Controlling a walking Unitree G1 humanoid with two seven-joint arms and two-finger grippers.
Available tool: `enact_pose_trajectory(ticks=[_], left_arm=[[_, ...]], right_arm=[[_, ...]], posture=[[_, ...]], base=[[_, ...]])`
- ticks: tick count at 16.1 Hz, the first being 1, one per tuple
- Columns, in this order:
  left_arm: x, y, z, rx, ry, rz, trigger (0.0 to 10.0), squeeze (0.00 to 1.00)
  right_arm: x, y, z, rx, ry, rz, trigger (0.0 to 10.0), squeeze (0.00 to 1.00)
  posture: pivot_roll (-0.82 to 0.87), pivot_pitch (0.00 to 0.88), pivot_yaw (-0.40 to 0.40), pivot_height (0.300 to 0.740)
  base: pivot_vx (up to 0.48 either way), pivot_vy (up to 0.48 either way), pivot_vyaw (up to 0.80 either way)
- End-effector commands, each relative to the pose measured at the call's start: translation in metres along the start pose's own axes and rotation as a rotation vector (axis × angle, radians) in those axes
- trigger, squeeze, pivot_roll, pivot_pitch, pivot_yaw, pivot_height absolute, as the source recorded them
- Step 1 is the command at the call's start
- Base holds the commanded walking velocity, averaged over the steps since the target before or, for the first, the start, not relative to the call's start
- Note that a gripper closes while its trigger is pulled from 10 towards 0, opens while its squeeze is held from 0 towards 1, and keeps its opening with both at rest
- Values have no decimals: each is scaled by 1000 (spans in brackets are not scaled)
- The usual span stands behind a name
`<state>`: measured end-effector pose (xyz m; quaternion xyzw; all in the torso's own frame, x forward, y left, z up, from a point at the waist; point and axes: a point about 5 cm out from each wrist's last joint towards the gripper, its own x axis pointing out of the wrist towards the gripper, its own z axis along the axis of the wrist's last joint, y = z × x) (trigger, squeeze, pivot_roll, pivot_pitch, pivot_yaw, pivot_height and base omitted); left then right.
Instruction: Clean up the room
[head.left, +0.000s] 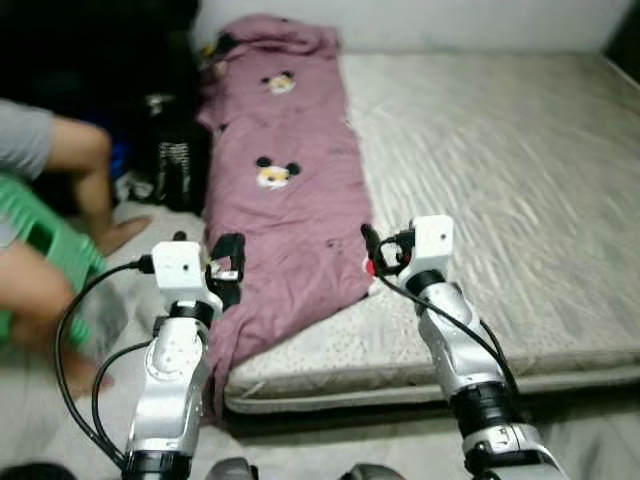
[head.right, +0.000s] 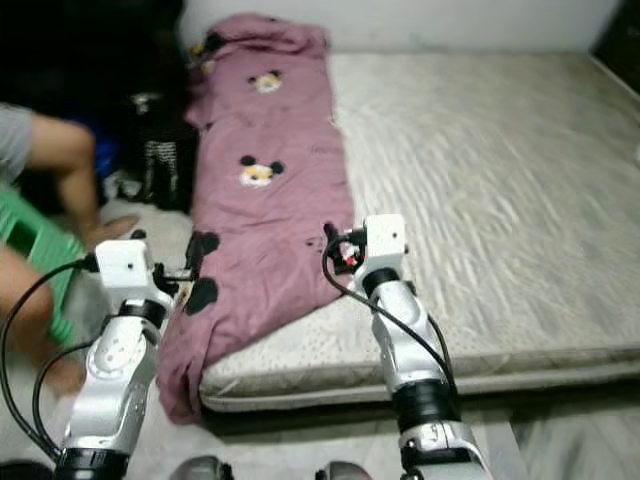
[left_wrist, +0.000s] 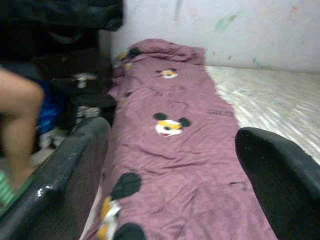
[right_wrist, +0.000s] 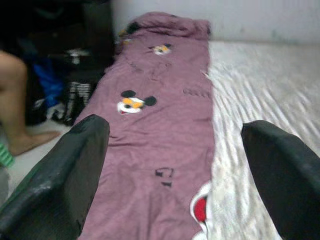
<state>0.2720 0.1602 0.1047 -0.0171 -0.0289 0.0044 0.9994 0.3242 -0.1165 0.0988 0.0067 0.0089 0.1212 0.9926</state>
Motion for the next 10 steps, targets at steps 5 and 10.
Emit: enact_pose_trajectory(ticks=[5, 10], left_arm=[[-3, 8, -1, 1, 9, 23, 10000, 0], [-3, 7, -2, -3, 15, 19, 10000, 0]], right_arm=[[0, 6, -3, 5, 12, 9, 10000, 0], [-1, 6, -3, 5, 6, 6, 10000, 0]], posture=[[-27, 56, -16, 740], [-28, 58, -15, 740]], base=[[0, 0, -123], [349, 0, -430]])
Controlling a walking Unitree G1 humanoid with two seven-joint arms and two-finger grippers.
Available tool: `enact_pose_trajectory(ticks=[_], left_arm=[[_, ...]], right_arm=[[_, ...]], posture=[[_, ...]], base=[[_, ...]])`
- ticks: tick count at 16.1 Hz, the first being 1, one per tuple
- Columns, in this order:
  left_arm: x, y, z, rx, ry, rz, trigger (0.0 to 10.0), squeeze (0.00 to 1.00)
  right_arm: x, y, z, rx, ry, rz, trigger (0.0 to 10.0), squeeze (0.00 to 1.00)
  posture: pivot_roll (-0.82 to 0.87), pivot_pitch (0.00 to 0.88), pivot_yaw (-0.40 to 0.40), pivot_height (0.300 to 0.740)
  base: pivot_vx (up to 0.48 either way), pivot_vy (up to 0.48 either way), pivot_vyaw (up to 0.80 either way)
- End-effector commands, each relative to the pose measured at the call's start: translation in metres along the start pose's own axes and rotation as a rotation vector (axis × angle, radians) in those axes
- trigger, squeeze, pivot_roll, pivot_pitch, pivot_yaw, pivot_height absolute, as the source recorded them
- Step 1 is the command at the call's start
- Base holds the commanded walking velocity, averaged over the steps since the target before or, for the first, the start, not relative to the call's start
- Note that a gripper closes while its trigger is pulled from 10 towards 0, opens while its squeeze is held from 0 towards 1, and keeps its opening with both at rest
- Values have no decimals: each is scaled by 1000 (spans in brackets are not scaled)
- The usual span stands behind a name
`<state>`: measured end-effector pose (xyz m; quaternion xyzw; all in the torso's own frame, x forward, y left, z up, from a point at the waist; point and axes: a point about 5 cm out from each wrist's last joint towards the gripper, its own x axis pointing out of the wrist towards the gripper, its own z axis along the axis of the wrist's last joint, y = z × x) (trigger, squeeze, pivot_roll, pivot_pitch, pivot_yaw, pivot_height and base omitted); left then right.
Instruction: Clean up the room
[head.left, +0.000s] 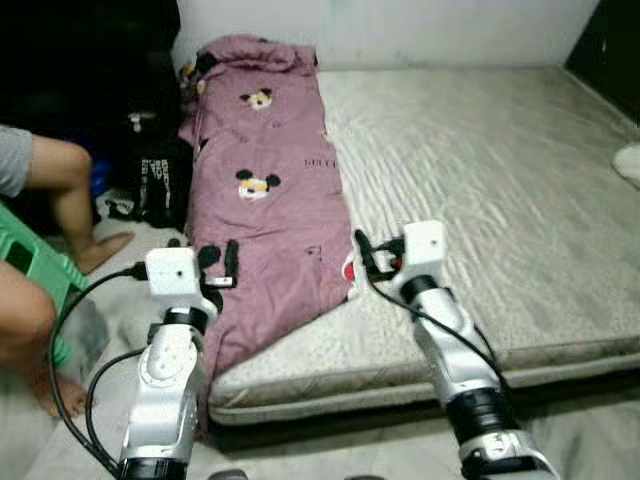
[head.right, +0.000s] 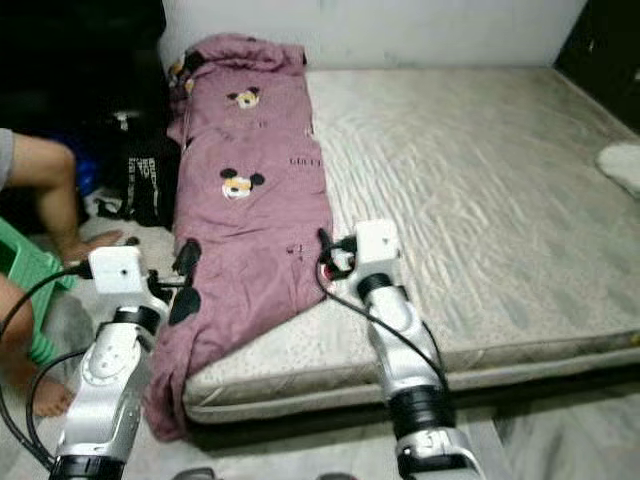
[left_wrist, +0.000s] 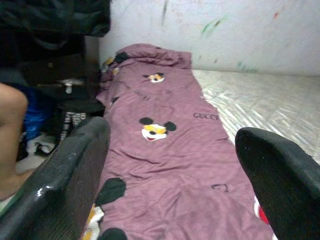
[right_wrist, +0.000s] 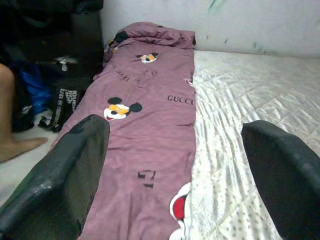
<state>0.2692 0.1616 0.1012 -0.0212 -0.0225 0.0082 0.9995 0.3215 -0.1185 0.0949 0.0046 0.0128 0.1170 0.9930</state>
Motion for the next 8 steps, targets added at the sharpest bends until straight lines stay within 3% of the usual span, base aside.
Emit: enact_pose_trajectory(ticks=[1, 8], left_arm=[[0, 6, 1, 6, 4, 10, 10000, 0], [2, 6, 1, 1, 6, 7, 10000, 0]], right_arm=[[2, 7, 1, 8, -2, 14, 10000, 0], [4, 7, 2, 10, 1, 13, 10000, 0]], posture=[[-28, 58, -15, 740], [-25, 70, -16, 740]], base=[[0, 0, 0], [0, 0, 0]])
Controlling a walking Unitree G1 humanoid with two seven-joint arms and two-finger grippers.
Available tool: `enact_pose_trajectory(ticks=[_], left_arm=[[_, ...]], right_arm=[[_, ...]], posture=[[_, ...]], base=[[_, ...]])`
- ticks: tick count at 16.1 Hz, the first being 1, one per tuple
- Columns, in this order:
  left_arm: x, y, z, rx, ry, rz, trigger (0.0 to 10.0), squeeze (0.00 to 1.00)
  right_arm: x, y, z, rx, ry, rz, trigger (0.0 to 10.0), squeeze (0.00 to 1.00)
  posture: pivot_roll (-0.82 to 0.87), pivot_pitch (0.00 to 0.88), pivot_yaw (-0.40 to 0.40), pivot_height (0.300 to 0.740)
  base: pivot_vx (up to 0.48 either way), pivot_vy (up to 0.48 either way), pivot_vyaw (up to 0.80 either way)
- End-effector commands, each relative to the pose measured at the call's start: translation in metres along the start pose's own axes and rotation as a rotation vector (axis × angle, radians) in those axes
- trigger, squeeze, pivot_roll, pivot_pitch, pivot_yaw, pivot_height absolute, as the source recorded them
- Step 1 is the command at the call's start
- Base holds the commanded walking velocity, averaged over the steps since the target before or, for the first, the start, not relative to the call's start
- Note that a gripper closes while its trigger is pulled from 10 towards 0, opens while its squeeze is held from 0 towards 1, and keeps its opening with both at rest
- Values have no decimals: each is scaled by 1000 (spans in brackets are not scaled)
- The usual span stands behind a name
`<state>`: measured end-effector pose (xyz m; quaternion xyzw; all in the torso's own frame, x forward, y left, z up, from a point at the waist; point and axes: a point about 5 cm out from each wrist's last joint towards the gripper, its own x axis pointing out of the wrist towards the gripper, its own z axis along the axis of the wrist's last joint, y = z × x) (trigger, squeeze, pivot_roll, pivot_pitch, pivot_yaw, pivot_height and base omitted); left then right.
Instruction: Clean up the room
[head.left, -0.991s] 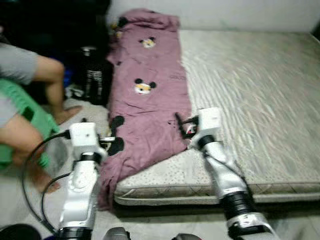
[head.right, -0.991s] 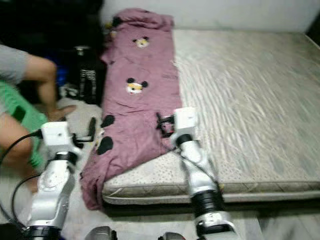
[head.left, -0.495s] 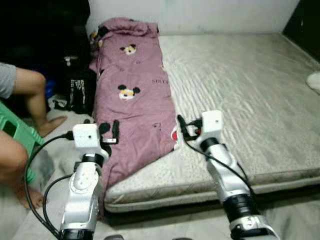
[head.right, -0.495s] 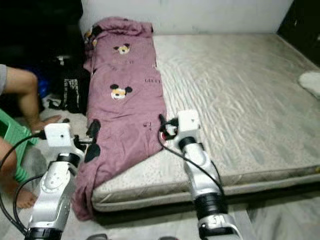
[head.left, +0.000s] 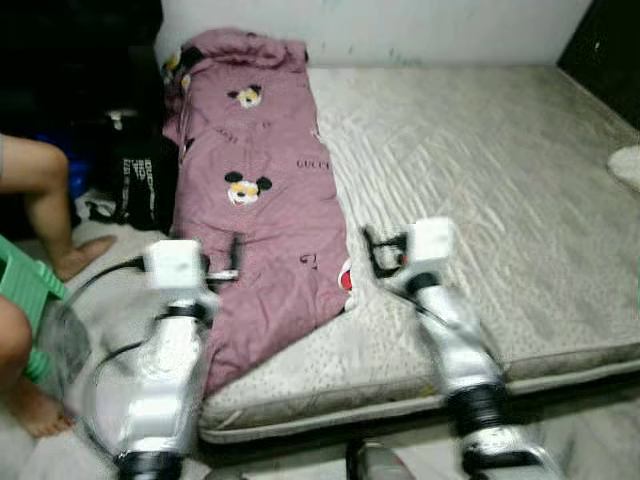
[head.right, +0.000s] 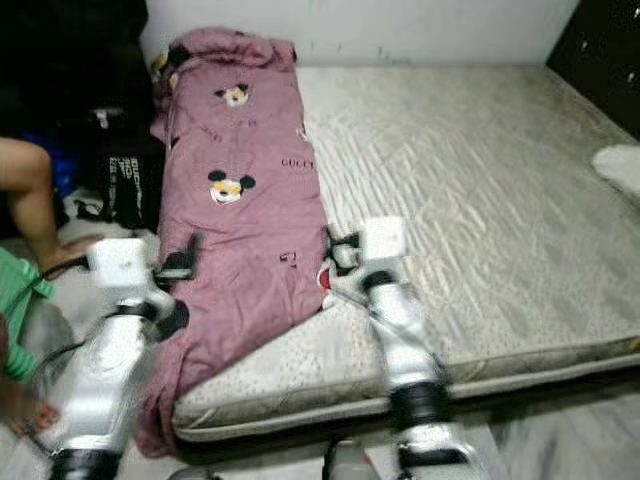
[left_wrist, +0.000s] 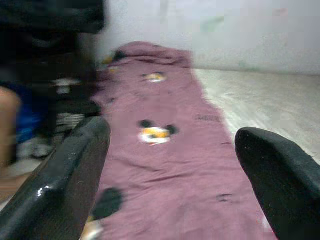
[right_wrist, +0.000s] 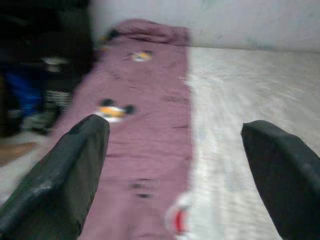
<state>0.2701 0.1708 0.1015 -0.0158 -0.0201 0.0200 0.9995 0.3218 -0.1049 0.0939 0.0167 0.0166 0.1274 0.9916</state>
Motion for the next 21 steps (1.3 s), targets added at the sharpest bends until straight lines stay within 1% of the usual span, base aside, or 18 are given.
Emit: enact_pose_trajectory(ticks=[1, 4, 6, 7, 8, 9, 10, 11, 12, 13, 14, 15, 18, 21], left_arm=[[1, -2, 0, -17, 7, -7, 10000, 0], [1, -2, -4, -9, 26, 15, 10000, 0], [1, -1, -3, 31, 23, 30, 10000, 0], [1, -2, -3, 35, 20, 26, 10000, 0], [0, -3, -2, 17, 14, 19, 10000, 0], [-2, 0, -1, 9, 11, 27, 10000, 0], [-4, 0, 0, -28, -1, 5, 10000, 0], [-5, 2, 0, -29, -4, 5, 10000, 0], [-7, 4, 1, -26, -12, 12, 10000, 0], [-7, 5, 1, -14, -14, 19, 10000, 0], [-6, 4, 1, 23, -9, 39, 10000, 0], [-6, 4, 1, 33, -7, 49, 10000, 0], [-5, 0, 1, 12, -4, 13, 10000, 0], [-3, -1, 1, 19, -2, 11, 10000, 0]], right_arm=[[0, -6, 3, -15, -3, -8, 10000, 0], [0, -6, 2, -15, 0, -8, 10000, 0], [-1, -6, 1, -15, 1, -8, 10000, 0], [-1, -6, 1, -16, 2, -7, 10000, 0], [-1, -6, 1, -15, 5, -7, 10000, 0], [-2, -6, 0, -13, 6, -9, 10000, 0], [-2, -5, 0, -6, 8, -11, 10000, 0], [-3, -5, -1, 5, 9, -15, 10000, 0], [-3, -6, -2, 35, 15, -26, 10000, 0], [-4, -6, -2, 38, 14, -27, 10000, 0], [-4, -7, -2, 43, 18, -30, 10000, 0], [-5, -6, -2, 43, 17, -29, 10000, 0], [-4, -6, -2, 45, 15, -32, 10000, 0], [-3, -8, -1, 49, 13, -36, 10000, 0]], posture=[[-25, 69, -16, 740], [-25, 64, -15, 740], [-24, 65, -17, 740], [-23, 68, -17, 740], [-20, 74, -18, 740], [-19, 77, -16, 740], [-19, 79, -16, 740], [-19, 80, -15, 740], [-17, 82, -15, 740], [-17, 82, -15, 740], [-19, 83, -14, 740], [-20, 84, -13, 740], [-21, 80, -11, 740], [-24, 71, -10, 740]], base=[[0, 0, 0], [0, 0, 0], [0, 0, 0], [0, 0, 0], [0, 0, 0], [0, 0, 0], [0, 0, 0], [0, 0, 0], [0, 0, 0], [0, 0, 0], [0, 0, 0], [0, 0, 0], [0, 0, 0], [0, 0, 0]])
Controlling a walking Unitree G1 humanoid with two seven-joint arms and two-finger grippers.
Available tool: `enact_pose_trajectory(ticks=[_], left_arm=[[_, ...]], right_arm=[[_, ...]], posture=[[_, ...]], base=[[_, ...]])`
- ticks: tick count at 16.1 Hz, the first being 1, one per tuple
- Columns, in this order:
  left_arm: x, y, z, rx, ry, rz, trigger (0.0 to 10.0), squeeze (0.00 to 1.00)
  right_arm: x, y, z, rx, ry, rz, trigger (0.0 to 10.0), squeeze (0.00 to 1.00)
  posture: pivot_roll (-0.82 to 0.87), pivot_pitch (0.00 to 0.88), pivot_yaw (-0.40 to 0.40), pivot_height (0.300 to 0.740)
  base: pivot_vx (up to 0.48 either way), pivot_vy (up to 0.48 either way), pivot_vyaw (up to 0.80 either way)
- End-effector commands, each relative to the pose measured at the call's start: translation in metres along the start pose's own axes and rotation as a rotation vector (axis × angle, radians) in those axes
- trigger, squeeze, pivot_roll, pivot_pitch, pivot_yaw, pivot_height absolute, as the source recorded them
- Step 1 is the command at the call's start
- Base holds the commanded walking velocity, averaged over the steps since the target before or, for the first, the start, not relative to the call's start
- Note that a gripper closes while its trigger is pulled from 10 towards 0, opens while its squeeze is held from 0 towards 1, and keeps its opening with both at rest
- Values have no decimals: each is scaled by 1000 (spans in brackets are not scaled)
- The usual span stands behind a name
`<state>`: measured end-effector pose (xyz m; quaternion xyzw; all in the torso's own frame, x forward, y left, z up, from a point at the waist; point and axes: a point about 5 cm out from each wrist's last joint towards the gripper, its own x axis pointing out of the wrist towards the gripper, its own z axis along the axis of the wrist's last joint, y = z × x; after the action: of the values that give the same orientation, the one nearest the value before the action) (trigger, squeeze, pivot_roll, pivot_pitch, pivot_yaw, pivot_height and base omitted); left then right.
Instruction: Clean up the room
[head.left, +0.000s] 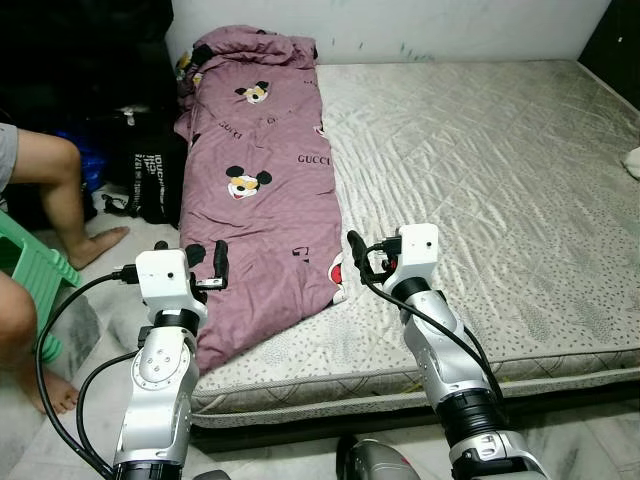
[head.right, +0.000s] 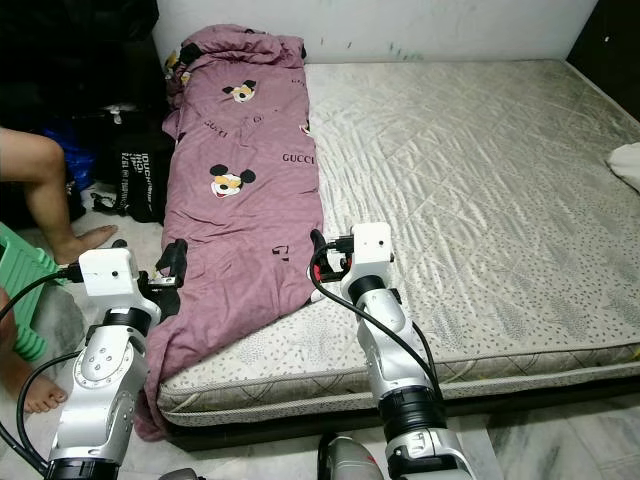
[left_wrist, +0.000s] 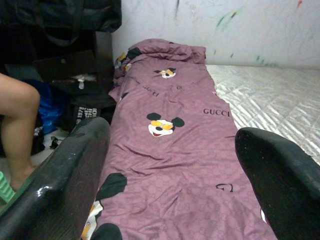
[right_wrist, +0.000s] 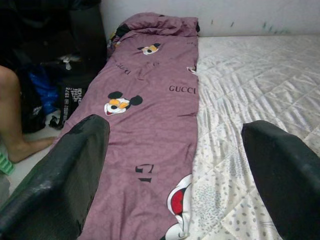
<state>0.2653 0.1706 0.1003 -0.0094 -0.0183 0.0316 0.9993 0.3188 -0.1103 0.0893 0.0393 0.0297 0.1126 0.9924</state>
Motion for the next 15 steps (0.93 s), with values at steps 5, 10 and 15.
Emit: enact_pose_trajectory(ticks=[5, 10, 15], left_arm=[[4, -2, 3, -4, -9, -13, 10000, 0], [4, -2, 3, -4, -13, -3, 10000, 0], [6, -2, 4, 17, -26, 19, 10000, 0]], right_arm=[[4, -2, 6, -1, -9, -1, 10000, 0], [4, -2, 6, -1, -11, 1, 10000, 0], [4, -2, 7, 2, -13, 4, 10000, 0]], posture=[[-24, 68, -19, 740], [-24, 69, -20, 740], [-26, 77, -19, 740]], base=[[0, 0, -696], [0, 0, -264], [0, 0, 0]])
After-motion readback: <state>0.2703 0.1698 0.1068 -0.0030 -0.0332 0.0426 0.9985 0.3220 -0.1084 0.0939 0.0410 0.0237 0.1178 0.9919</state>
